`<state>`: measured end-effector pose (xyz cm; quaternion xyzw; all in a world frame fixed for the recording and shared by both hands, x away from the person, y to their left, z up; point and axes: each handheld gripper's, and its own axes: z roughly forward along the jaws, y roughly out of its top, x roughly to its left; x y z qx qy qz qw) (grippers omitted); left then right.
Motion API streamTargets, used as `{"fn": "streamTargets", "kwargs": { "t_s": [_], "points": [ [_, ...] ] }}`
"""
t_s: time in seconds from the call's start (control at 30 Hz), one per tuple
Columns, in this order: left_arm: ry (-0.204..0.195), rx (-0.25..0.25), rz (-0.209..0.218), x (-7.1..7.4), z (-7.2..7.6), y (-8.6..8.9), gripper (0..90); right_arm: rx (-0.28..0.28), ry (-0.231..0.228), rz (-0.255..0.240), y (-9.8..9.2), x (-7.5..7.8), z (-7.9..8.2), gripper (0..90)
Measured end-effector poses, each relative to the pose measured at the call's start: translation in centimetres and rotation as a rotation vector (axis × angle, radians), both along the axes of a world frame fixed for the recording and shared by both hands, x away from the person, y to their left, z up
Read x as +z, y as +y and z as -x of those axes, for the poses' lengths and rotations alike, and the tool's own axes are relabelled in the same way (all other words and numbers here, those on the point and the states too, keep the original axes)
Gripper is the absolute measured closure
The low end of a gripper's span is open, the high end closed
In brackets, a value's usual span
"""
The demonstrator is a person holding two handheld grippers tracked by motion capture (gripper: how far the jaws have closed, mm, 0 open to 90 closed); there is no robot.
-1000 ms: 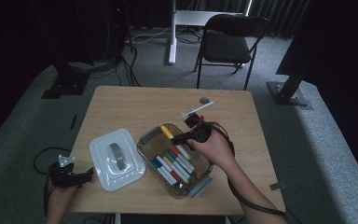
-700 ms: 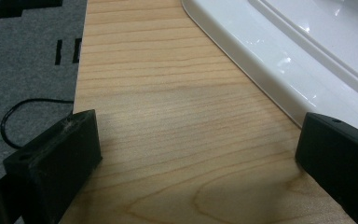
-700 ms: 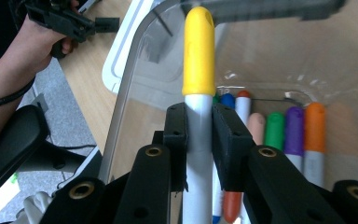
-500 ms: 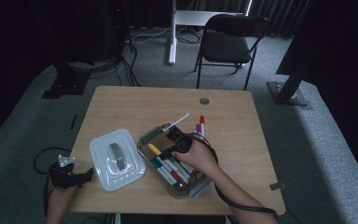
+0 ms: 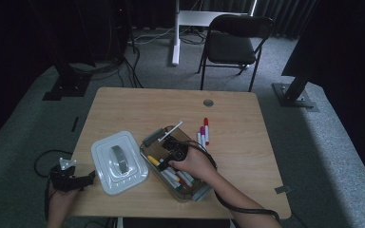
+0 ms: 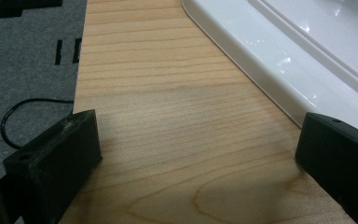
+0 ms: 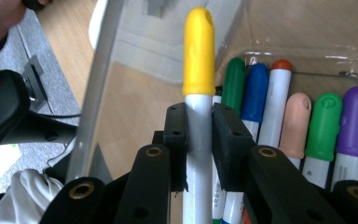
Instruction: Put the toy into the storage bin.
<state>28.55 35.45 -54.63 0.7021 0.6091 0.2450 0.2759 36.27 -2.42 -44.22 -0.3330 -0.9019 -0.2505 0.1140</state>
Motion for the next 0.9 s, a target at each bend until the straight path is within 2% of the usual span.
{"fn": "streamTargets", "kwargs": {
  "t_s": [0.2,0.5,0.77,0.9],
  "points": [
    [0.001,-0.001,-0.001,0.0,0.0,0.0,0.5,0.017,0.003,0.048,0.7,-1.0,0.1,76.3],
    [0.002,-0.002,-0.001,0.0,0.0,0.0,0.5,0.037,0.042,0.129,1.4,-2.6,0.3,76.1],
    [0.002,-0.002,-0.001,0.0,0.0,0.0,0.5,0.041,0.092,0.131,1.2,-3.7,0.1,75.0],
    [0.001,-0.002,-0.001,0.0,0.0,0.0,0.5,0.043,0.093,0.115,1.0,-3.8,0.1,73.3]
  ]
}}
